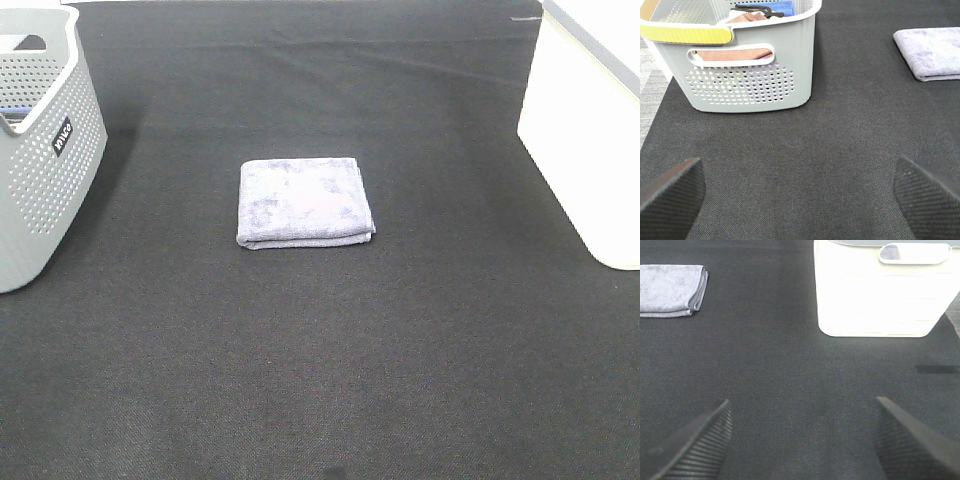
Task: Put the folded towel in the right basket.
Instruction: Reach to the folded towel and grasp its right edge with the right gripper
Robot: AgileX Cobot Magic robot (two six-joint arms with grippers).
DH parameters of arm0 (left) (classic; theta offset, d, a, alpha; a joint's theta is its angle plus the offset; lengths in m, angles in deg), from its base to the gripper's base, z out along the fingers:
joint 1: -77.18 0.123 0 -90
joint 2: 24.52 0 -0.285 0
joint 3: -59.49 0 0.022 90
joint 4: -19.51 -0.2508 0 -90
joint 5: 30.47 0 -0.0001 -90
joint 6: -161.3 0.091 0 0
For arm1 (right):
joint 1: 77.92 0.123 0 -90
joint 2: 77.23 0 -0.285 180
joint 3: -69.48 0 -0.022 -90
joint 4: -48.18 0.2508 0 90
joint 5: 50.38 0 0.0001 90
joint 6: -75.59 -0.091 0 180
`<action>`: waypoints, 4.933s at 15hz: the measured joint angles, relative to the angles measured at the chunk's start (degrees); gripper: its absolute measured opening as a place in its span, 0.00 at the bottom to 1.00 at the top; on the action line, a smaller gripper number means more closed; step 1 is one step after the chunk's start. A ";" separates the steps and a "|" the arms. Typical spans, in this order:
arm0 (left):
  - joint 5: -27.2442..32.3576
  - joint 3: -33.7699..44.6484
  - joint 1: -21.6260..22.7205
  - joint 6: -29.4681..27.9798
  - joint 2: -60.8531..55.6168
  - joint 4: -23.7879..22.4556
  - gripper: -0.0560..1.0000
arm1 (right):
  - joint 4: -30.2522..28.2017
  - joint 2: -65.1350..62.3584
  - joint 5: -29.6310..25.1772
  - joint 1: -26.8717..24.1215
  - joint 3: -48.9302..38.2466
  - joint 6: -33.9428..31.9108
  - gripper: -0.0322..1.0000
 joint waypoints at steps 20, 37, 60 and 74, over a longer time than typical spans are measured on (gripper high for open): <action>0.00 0.00 0.00 0.00 0.00 0.00 0.97 | 0.29 3.95 6.19 0.00 2.23 0.00 0.74; 0.00 0.00 0.00 0.00 0.00 0.00 0.97 | 12.61 85.54 10.37 0.00 57.41 9.05 0.74; 0.00 0.00 0.00 0.00 0.00 0.00 0.97 | 28.93 144.04 -8.14 13.81 101.59 7.51 0.74; 0.00 0.00 0.00 0.00 0.00 0.00 0.97 | 36.04 154.13 -8.48 14.67 103.76 9.22 0.68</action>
